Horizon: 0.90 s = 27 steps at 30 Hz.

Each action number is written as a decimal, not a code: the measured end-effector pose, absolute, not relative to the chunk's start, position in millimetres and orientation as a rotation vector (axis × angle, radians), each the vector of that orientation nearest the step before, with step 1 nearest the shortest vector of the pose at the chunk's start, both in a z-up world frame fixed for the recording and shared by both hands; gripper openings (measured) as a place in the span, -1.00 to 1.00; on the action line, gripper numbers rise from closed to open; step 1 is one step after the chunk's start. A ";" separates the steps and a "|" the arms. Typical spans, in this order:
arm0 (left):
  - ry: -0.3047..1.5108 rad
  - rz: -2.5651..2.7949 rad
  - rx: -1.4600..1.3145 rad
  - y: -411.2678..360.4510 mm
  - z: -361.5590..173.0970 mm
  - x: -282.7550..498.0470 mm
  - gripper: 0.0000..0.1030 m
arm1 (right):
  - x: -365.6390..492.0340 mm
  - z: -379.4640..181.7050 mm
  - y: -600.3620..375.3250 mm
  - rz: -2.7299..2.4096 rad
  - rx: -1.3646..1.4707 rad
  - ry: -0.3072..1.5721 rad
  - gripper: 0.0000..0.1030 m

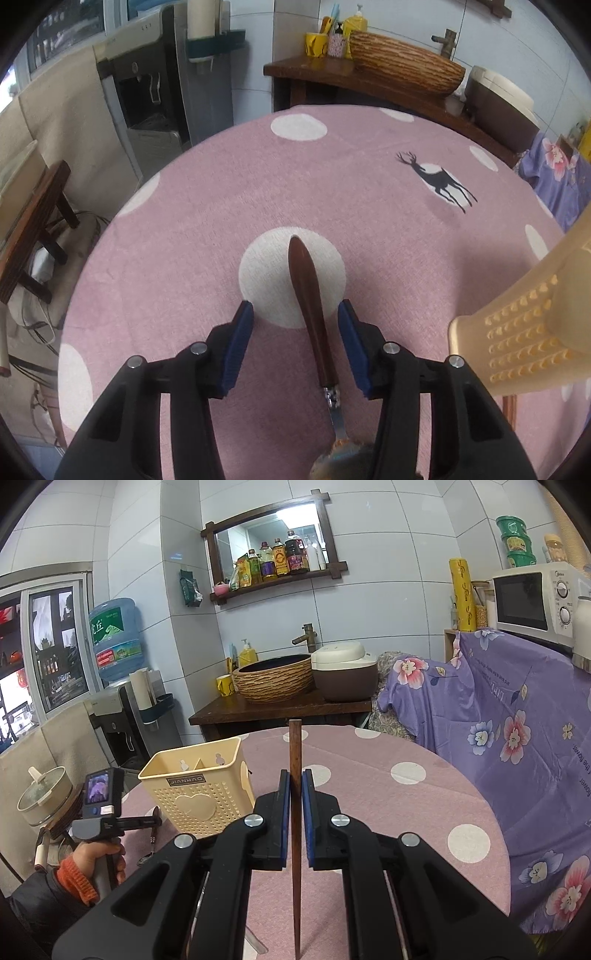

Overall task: Organize utensils
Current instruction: 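Lift the wooden-handled spoon with the left tool while the right tool lifts the chopstick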

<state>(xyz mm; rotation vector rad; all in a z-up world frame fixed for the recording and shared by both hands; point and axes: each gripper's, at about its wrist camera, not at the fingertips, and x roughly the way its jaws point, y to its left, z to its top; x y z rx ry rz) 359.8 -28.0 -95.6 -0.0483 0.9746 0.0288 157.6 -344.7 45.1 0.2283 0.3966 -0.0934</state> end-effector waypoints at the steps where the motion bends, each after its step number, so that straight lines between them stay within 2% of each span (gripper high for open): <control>1: 0.977 0.037 -0.030 -30.1 -96.0 361.2 -0.09 | 157.9 45.3 -344.5 -0.093 0.230 0.397 -0.86; 5: 0.982 0.045 0.006 -35.3 -96.3 370.5 -0.11 | 158.1 45.2 -343.9 -0.095 0.234 0.396 -0.86; 8: 0.983 0.040 0.024 -38.9 -95.7 377.9 -0.38 | 157.7 45.6 -344.4 -0.096 0.236 0.396 -0.86; 10: 0.991 0.033 0.047 -45.2 -95.5 381.1 -0.66 | 156.7 46.5 -343.9 -0.097 0.238 0.393 -0.86; 19: 0.984 0.035 0.001 -44.7 -94.7 377.3 -0.69 | 153.0 50.0 -341.9 -0.097 0.236 0.384 -0.86; 27: 0.783 -0.057 -0.085 -29.7 -38.8 314.7 -0.69 | 147.1 52.2 -342.9 -0.092 0.238 0.376 -0.86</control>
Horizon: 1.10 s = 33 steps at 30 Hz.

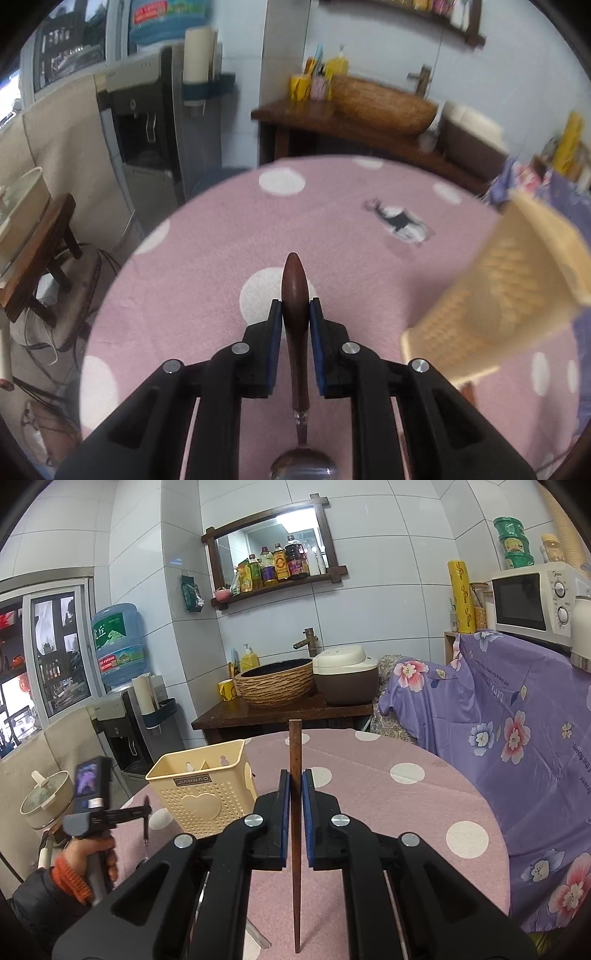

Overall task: Organize utensils
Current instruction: 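Lift the wooden-handled spoon with the left tool while the right tool lifts the chopstick, then lower the brown chopstick into the cream holder and open the right tool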

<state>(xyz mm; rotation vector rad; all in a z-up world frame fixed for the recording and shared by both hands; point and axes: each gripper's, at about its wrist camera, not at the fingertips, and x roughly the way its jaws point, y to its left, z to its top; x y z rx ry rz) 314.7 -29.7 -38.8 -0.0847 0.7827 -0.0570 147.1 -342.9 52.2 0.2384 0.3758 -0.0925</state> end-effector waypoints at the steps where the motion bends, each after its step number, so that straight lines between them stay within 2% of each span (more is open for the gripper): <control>1: 0.749 -0.071 -0.089 -27.1 -29.5 302.2 -0.69 | 145.8 52.4 -342.7 -0.091 0.238 0.374 -0.86; 5: 0.652 -0.114 -0.107 -15.6 -6.0 252.2 -0.69 | 141.7 52.6 -342.2 -0.092 0.237 0.369 -0.86; 13: 0.582 -0.160 -0.134 -0.4 4.6 198.6 -0.69 | 135.3 53.0 -341.5 -0.096 0.237 0.362 -0.86; 27: 0.520 -0.191 -0.145 2.8 24.2 190.7 -0.69 | 130.7 59.3 -334.2 -0.078 0.226 0.352 -0.86; 33: 0.482 -0.272 -0.169 -8.1 73.4 210.7 -0.69 | 149.4 91.4 -326.5 -0.028 0.221 0.318 -0.86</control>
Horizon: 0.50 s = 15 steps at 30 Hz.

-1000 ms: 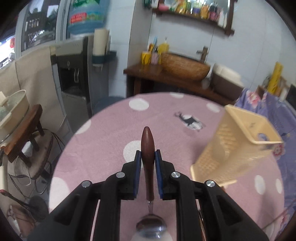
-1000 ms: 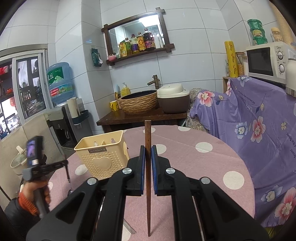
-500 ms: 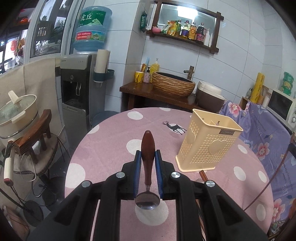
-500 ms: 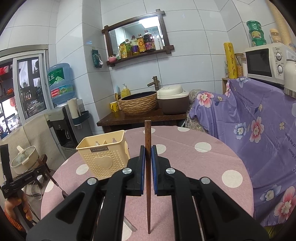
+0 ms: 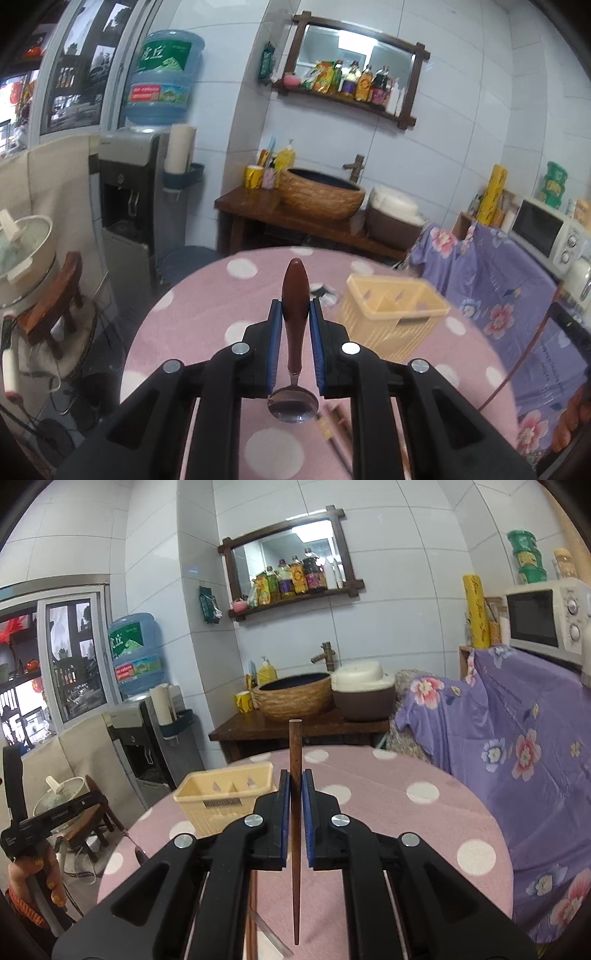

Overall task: Organize utensils
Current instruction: 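Lower the brown chopstick into the cream holder and open the right tool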

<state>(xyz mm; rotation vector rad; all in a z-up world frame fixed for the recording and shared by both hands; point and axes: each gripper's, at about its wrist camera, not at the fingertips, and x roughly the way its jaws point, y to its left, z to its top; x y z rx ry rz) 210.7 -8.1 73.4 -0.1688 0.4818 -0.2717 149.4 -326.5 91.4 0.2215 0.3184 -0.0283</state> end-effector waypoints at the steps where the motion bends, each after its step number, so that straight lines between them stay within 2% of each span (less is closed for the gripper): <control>1: 0.474 -0.292 -0.181 -10.8 84.9 215.7 -0.69 | 153.7 102.0 -322.8 -0.020 0.212 0.299 -0.86; 9: 0.367 -0.381 -0.247 -48.5 178.4 252.3 -0.69 | 205.8 203.5 -294.5 0.021 0.209 0.129 -0.86; 12: 0.386 -0.373 -0.249 -67.1 177.3 269.1 -0.69 | 232.4 214.4 -285.9 -0.003 0.211 0.107 -0.86; 15: 0.412 -0.351 -0.241 -80.7 158.5 281.6 -0.69 | 257.6 202.3 -281.3 -0.047 0.200 0.103 -0.86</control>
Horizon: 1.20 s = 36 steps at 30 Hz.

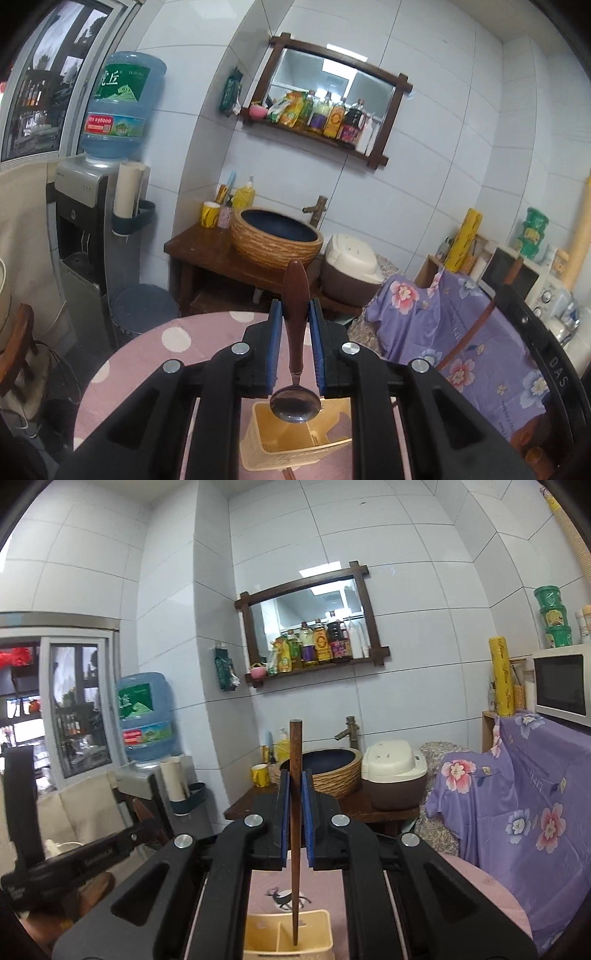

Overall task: Organize utensils
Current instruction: 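Lower the brown chopstick into the cream holder and open the right tool, then lower the wooden-handled spoon into the holder and open the left tool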

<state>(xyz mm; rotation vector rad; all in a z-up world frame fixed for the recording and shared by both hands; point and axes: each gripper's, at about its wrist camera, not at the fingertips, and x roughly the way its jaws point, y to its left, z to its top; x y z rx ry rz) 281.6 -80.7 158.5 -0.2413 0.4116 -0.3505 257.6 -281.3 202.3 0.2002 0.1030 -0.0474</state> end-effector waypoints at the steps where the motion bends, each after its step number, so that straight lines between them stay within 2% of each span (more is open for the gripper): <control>1: 0.422 -0.340 -0.236 -84.6 149.3 285.4 -0.69 | 264.7 195.9 -280.3 -0.055 0.199 0.105 -0.86; 7: 0.539 -0.324 -0.221 -99.0 90.2 304.7 -0.69 | 294.6 132.9 -279.0 -0.076 0.228 0.202 -0.85; 12: 0.598 -0.316 -0.210 -100.0 61.0 308.3 -0.69 | 303.3 96.7 -278.2 -0.068 0.248 0.280 -0.85; 24: 0.644 -0.324 -0.182 -107.8 32.2 307.1 -0.69 | 307.4 75.4 -279.6 -0.062 0.265 0.325 -0.85; 26: 0.622 -0.327 -0.180 -107.0 37.0 301.9 -0.62 | 306.2 75.9 -280.4 -0.058 0.267 0.324 -0.69; 27: 0.609 -0.326 -0.174 -106.0 40.1 298.2 -0.52 | 304.6 76.0 -281.3 -0.056 0.271 0.322 -0.38; 28: 0.597 -0.324 -0.173 -104.6 43.0 294.4 -0.35 | 301.2 76.3 -282.7 -0.057 0.280 0.312 0.04; 29: 0.583 -0.322 -0.174 -101.5 45.9 289.2 -0.26 | 295.7 77.0 -284.5 -0.060 0.292 0.293 0.10; 31: 0.545 -0.317 -0.179 -92.8 52.5 276.0 -0.03 | 285.6 78.9 -286.9 -0.064 0.298 0.268 0.10; 32: 0.529 -0.309 -0.176 -87.9 54.6 268.8 0.02 | 280.4 79.4 -286.9 -0.060 0.290 0.273 0.10; 36: 0.503 -0.284 -0.141 -66.6 55.0 238.7 0.52 | 256.6 75.0 -284.6 -0.019 0.266 0.307 0.11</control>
